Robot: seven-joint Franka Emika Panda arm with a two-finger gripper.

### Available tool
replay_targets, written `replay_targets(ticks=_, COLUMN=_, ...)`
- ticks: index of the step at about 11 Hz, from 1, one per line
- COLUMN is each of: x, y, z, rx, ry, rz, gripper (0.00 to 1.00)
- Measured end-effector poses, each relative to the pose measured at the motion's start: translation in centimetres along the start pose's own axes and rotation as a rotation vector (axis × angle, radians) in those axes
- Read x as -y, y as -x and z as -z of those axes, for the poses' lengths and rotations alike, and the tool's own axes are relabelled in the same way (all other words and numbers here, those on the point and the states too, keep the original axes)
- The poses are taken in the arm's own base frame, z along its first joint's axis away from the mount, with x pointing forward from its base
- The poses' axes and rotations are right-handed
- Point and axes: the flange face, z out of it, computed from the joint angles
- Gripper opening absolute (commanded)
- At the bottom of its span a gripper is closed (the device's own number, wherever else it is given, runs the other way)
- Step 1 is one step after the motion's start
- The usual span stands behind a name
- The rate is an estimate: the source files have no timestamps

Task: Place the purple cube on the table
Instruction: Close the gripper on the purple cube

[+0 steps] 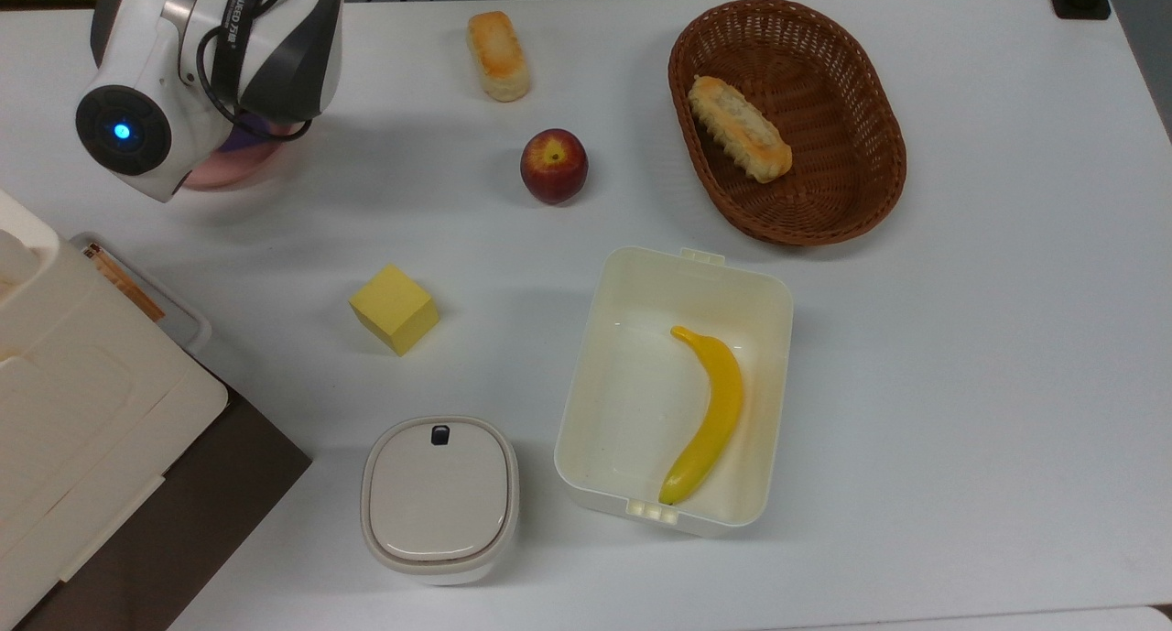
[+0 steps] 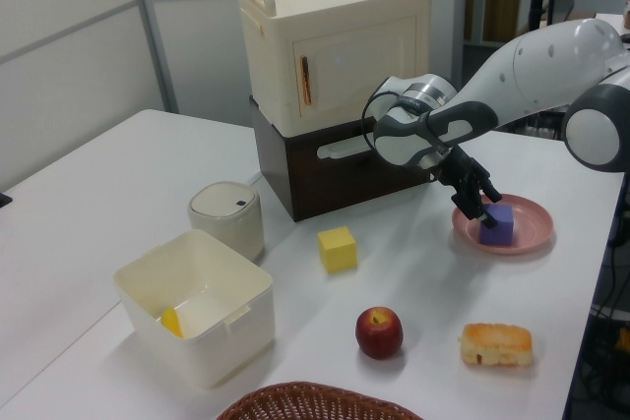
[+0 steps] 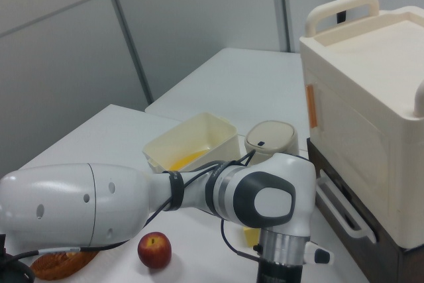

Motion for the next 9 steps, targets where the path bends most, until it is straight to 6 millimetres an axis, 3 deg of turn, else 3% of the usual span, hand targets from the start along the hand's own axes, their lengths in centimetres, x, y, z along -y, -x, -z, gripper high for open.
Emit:
replay_targets(ticks=2, x=-0.1, y=-0.3, z=0.2, rx=-0.021, ry=0.013, rz=-0.003, gripper=0.58)
replay_targets(ticks=4, x=-0.1, y=-0.4, z=0.3, rx=-0.028, ry=0.018, rz=-0.005, gripper=0.36)
replay_targets(ticks=9, x=-0.2, y=0.0, z=1.4, rx=-0.047, ry=0.029, rz=-0.012, gripper=0.34)
